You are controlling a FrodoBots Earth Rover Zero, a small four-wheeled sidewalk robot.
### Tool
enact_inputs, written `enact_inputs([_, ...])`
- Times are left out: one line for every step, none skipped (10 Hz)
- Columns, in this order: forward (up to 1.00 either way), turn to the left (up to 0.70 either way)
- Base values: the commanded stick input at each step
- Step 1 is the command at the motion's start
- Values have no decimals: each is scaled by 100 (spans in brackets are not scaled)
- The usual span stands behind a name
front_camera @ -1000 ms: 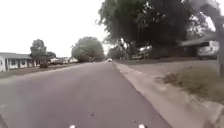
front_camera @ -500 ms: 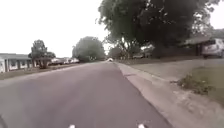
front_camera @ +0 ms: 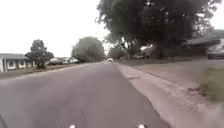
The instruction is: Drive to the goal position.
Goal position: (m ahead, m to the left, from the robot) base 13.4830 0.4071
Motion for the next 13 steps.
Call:
enact_inputs([100,0])
enact_inputs([100,0])
enact_inputs([100,0])
enact_inputs([100,0])
enact_inputs([100,0])
enact_inputs([100,2])
enact_inputs([100,3])
enact_inputs([100,37])
enact_inputs([100,40])
enact_inputs([100,36])
enact_inputs([100,24])
enact_inputs([100,11])
enact_inputs([100,0])
